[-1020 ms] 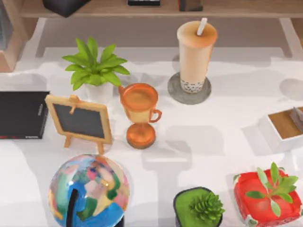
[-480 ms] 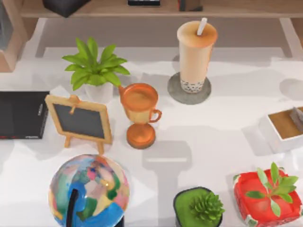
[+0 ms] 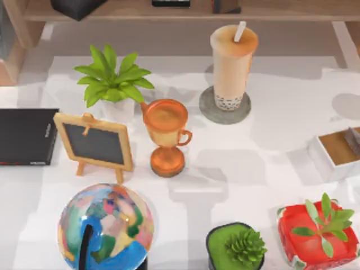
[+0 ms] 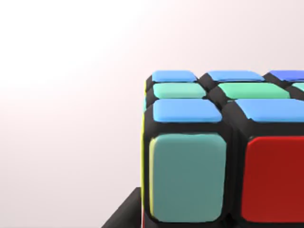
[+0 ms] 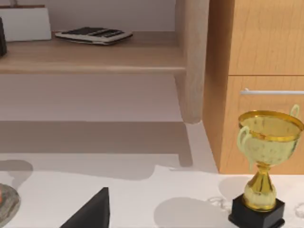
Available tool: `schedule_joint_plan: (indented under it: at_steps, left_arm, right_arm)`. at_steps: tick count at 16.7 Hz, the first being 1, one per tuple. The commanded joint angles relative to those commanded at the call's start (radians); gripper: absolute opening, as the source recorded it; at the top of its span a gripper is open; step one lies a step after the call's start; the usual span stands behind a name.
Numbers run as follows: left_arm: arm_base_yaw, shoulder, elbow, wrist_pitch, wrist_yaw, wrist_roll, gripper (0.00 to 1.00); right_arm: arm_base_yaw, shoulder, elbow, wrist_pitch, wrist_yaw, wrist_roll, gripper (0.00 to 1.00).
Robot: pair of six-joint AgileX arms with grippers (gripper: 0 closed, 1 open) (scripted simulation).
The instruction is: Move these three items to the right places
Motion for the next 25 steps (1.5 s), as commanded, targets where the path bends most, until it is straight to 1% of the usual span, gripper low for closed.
schedule_joint_plan:
  at_steps: [4, 6, 8, 10, 13, 19, 22, 25]
  left_arm:
    - [-0.356, -0.056, -0.288, 0.247, -0.069, -0.036, 0.00]
    - [-0.513, -0.067, -0.424, 0.365, -0.109, -0.058, 0.00]
    - [-0.634, -0.069, -0.529, 0.461, -0.147, -0.081, 0.00]
    - [-0.719, -0.067, -0.602, 0.530, -0.179, -0.101, 0.00]
    - [-0.771, -0.061, -0.646, 0.571, -0.203, -0.117, 0.00]
    - [-0.771, -0.060, -0.643, 0.570, -0.198, -0.113, 0.00]
    - [-0.804, -0.029, -0.575, 0.588, -0.147, -0.081, 0.00]
    - [-0.816, 0.041, -0.423, 0.585, -0.085, -0.057, 0.00]
  right_arm:
    - [0.000, 0.000, 0.000, 0.000, 0.000, 0.000, 1.00]
    - [0.000, 0.000, 0.000, 0.000, 0.000, 0.000, 1.00]
    - [0.000, 0.000, 0.000, 0.000, 0.000, 0.000, 1.00]
    - [0.000, 0.000, 0.000, 0.000, 0.000, 0.000, 1.00]
    - [0.000, 0.000, 0.000, 0.000, 0.000, 0.000, 1.00]
    - [0.000, 0.000, 0.000, 0.000, 0.000, 0.000, 1.00]
    - [0.000, 0.000, 0.000, 0.000, 0.000, 0.000, 1.00]
    - [0.000, 0.000, 0.000, 0.000, 0.000, 0.000, 1.00]
